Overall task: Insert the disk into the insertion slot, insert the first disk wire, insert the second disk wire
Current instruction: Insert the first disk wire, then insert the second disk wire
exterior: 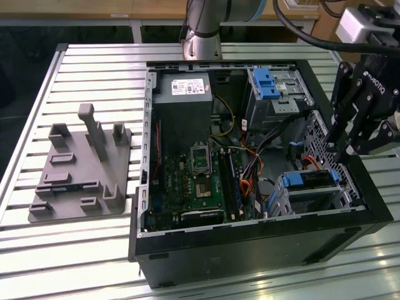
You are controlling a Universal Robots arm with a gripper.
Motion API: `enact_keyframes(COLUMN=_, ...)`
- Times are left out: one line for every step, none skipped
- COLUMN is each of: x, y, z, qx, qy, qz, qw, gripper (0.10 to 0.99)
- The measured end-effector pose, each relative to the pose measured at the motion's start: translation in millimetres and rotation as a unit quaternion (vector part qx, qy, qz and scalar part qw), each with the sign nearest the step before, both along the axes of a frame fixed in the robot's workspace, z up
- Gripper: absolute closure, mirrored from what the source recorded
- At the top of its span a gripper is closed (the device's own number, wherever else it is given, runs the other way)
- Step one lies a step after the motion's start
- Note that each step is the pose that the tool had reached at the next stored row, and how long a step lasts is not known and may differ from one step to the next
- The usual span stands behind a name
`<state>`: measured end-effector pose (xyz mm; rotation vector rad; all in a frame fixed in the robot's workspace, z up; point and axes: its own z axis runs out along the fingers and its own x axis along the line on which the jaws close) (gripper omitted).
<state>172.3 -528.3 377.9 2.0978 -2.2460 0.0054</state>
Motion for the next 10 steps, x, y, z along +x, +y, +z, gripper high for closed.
enact_keyframes(x=0.0, y=0.2, z=2.0, qx=-0.0001, qy=-0.0001, qz=0.0, qw=1.0, gripper=0.671)
enact_keyframes(x=0.0, y=0.3, z=2.6, qx=0.0, qy=-0.0002, qz=0.0, qw=1.0, gripper=0.671)
enact_keyframes(x=0.0, y=0.3, z=2.6, qx=0.0, qy=-0.0002, qz=0.0, qw=1.0, gripper=0.671)
enact_keyframes(x=-0.1, y=0.3, z=3.0, qx=0.0, qy=-0.0002, qz=0.0, qw=1.0, gripper=0.671)
enact_keyframes(x=0.0, y=0.3, z=3.4, qx=-0.0001, qy=-0.0002, qz=0.0, qw=1.0, gripper=0.671)
enact_keyframes(x=-0.1, y=0.3, z=3.4, qx=-0.0001, qy=-0.0002, qz=0.0, qw=1.0, gripper=0.671)
enact_keyframes(x=-0.1, y=0.3, z=3.4, qx=0.0, qy=-0.0002, qz=0.0, qw=1.0, gripper=0.671)
enact_keyframes(x=-0.1, y=0.3, z=3.5, qx=-0.0001, qy=-0.0002, qz=0.0, qw=1.0, gripper=0.671)
enact_keyframes(x=-0.1, y=0.3, z=3.5, qx=0.0, qy=-0.0002, qz=0.0, qw=1.0, gripper=0.671)
enact_keyframes(x=0.0, y=0.3, z=3.5, qx=0.0, qy=-0.0002, qz=0.0, qw=1.0, gripper=0.671)
